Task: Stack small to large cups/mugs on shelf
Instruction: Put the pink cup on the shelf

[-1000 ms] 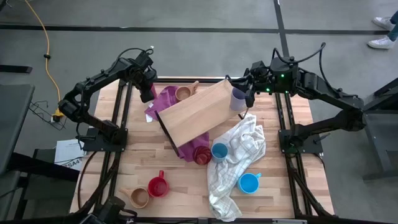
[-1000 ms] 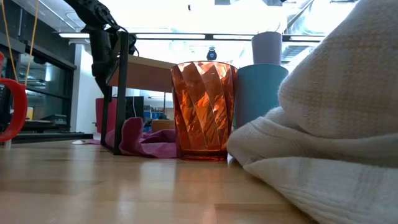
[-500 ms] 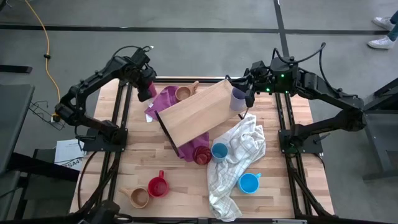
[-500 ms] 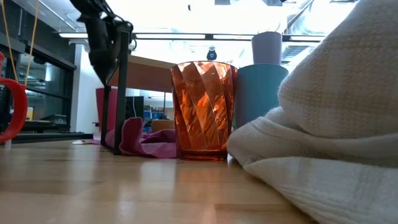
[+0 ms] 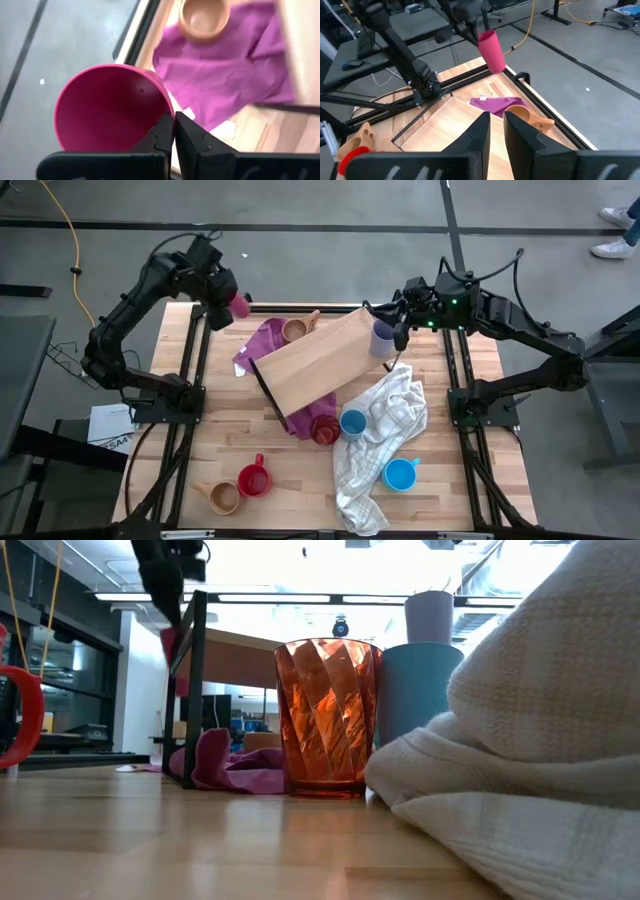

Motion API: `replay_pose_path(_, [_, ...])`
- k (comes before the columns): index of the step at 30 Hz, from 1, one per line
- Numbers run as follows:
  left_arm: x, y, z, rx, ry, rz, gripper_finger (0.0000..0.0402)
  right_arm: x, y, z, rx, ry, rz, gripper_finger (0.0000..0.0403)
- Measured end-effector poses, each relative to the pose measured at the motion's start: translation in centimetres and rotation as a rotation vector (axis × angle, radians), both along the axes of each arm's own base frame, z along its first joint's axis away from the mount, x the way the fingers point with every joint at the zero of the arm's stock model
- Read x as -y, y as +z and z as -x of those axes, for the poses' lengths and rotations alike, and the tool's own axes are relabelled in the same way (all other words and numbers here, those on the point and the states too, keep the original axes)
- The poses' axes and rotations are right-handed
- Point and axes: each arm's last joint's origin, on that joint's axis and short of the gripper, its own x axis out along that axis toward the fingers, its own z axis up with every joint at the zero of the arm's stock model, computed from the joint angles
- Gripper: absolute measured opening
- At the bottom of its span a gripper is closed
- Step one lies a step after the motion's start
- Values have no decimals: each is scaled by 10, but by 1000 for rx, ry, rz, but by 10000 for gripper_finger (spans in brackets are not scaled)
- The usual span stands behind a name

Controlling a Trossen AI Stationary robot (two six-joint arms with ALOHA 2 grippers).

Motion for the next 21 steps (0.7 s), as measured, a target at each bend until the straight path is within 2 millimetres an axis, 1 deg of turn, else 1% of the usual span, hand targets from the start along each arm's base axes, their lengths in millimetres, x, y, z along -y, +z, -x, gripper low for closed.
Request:
replay_pose_path(3, [5,21,-4,70,-38,-42,1,0,0,0,0,-5,2,48])
replay_pose_path(9, [26,56,-25,151,-163,-131,0,0,0,0,1,-12,-4,48])
replay_pose_path(16, [46,77,-54,185,-274,-139,0,0,-1,0,1,-18,-22,48])
replay_pose_path(21, [52,80,-84,180,-359,-125,0,0,-1,0,-1,-18,-22,48])
